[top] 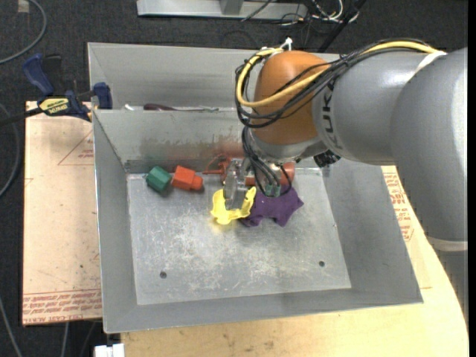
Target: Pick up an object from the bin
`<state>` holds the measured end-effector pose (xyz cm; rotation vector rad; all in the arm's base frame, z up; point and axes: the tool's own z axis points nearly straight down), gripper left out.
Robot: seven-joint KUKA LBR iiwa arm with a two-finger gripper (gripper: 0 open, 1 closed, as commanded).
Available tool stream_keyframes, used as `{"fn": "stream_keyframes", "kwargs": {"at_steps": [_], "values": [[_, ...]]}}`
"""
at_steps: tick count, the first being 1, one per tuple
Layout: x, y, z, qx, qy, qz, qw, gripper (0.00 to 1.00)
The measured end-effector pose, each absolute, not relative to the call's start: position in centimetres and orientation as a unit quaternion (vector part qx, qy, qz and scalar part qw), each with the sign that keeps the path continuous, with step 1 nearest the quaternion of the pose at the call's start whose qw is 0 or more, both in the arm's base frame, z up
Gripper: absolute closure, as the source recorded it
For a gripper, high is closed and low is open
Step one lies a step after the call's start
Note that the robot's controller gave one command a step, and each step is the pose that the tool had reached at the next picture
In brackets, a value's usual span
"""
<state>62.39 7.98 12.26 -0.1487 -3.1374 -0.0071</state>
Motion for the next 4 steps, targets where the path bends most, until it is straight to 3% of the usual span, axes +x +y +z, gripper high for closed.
{"fn": "stream_keyframes", "kwargs": {"at_steps": [1,2,3,4], "values": [[62.4,8.0,12.3,-0.048,-0.999,-0.002,0.000,0.00],[62.4,7.9,12.3,-0.048,-0.999,-0.002,0.000,0.00],[58.5,4.3,8.4,-0.126,-0.992,-0.003,0.000,1.00],[58.5,4.3,8.4,-0.126,-0.992,-0.003,0.000,0.00]]}}
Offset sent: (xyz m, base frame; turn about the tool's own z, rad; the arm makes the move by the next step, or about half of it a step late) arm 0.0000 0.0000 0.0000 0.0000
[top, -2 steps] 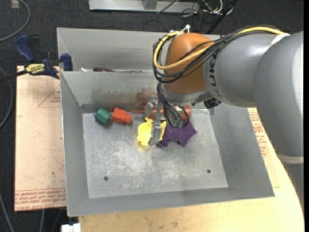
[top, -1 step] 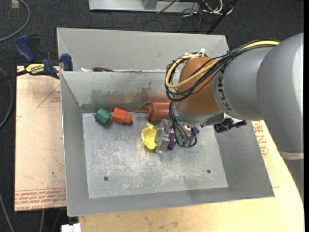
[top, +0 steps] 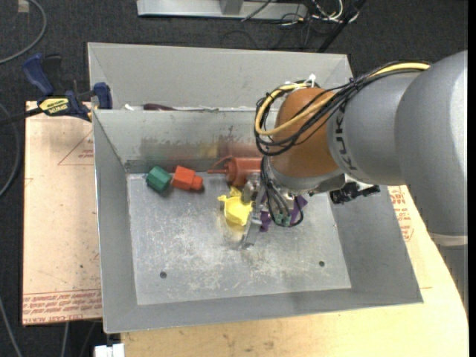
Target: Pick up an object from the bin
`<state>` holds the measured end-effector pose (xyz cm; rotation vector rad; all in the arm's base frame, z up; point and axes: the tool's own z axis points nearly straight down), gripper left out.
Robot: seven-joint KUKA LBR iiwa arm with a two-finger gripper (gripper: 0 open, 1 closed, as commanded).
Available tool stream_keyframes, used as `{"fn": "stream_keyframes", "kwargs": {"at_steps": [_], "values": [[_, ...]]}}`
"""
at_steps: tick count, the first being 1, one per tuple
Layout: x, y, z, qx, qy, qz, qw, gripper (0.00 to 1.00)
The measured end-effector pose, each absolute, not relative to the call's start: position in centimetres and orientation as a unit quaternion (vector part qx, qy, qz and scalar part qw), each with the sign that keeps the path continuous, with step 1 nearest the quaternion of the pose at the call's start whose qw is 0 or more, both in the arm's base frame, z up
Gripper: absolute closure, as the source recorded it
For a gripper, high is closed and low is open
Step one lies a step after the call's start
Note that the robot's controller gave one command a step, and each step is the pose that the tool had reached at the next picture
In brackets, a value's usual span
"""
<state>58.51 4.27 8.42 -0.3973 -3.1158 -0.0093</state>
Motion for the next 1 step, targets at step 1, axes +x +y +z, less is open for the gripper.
{"fn": "stream_keyframes", "kwargs": {"at_steps": [1], "values": [[58.58,4.29,8.49,-0.127,-0.992,-0.003,-0.001,1.00]]}}
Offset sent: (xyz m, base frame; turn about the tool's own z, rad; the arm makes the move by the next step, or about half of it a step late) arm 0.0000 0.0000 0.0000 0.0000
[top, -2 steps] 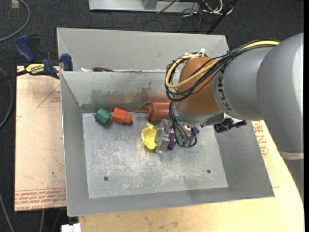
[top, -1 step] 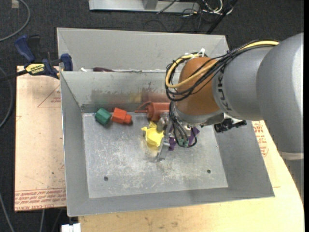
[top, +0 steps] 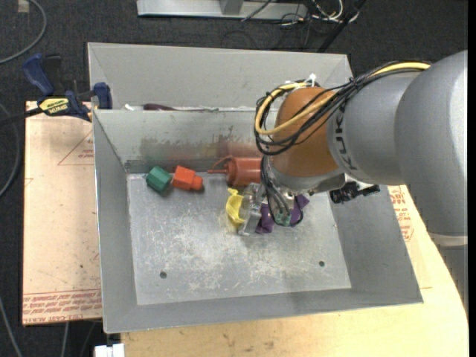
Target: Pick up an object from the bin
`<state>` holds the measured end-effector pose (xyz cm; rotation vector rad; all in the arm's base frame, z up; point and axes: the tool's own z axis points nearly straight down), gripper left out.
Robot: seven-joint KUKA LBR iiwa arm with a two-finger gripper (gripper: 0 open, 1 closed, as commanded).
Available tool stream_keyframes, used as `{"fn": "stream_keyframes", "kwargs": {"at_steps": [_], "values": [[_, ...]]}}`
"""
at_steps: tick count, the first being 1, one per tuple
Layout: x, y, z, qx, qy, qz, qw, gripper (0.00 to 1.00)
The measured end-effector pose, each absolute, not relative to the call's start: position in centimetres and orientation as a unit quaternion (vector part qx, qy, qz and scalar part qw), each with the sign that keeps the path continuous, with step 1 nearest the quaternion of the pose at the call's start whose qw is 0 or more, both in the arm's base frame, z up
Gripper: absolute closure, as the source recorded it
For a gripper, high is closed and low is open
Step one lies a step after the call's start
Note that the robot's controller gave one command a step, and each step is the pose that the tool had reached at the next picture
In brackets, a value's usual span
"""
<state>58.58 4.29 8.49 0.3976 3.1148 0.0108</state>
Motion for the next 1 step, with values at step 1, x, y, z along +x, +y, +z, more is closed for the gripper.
{"fn": "stream_keyframes", "kwargs": {"at_steps": [1], "values": [[58.58,4.29,8.49,0.127,0.992,0.003,0.001,1.00]]}}
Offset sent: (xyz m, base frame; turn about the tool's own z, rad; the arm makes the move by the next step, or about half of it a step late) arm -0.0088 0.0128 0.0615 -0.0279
